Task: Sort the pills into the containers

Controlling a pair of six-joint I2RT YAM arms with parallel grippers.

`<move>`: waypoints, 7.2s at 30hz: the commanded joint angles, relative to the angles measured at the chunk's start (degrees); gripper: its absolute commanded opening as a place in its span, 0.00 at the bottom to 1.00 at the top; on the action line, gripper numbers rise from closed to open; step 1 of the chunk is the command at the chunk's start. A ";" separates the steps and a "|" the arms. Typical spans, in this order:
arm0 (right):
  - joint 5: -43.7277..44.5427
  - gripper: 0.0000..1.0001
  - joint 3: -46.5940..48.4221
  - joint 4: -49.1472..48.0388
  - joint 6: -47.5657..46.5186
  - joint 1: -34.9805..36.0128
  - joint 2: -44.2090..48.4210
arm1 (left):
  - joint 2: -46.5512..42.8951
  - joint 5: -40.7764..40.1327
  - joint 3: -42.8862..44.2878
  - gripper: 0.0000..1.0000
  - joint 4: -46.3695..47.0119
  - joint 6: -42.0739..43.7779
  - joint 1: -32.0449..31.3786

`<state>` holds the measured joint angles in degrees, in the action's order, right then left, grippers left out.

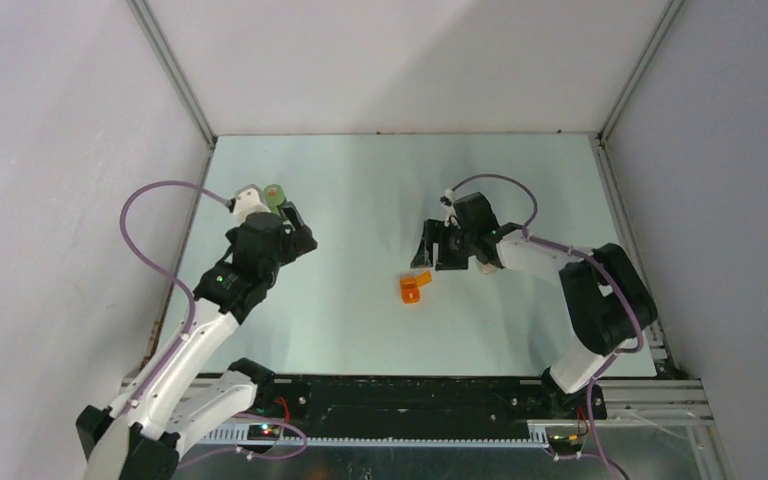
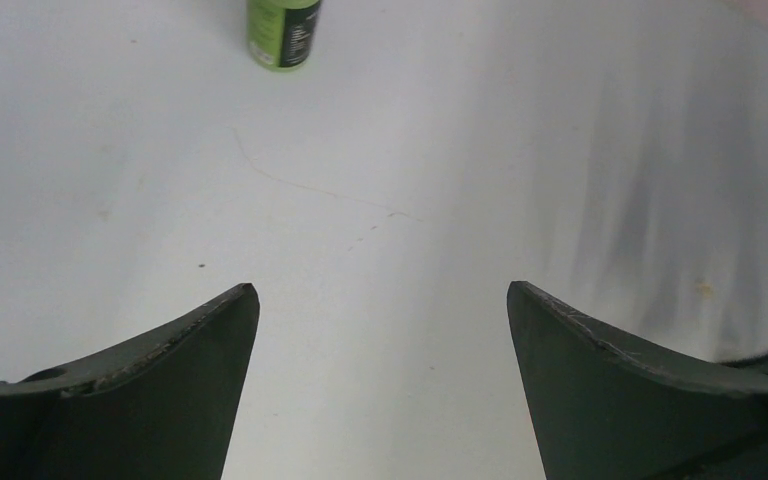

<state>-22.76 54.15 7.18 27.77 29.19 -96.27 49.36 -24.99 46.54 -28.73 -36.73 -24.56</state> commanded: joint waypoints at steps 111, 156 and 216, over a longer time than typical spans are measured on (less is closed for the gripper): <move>43.36 0.77 48.02 28.24 -1.26 33.47 -22.73 | -16.72 -31.35 -4.76 0.98 -12.79 -15.26 -16.61; -23.71 0.24 27.15 33.27 -31.97 12.24 18.76 | 3.00 60.85 -10.75 0.62 39.21 23.58 -16.60; 26.47 0.74 8.36 0.39 15.39 17.32 34.88 | 5.86 48.50 -5.54 0.00 49.18 19.60 -16.62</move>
<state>-13.19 61.73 5.41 34.50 42.39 -63.02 55.88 27.51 40.18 15.00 -15.46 -41.01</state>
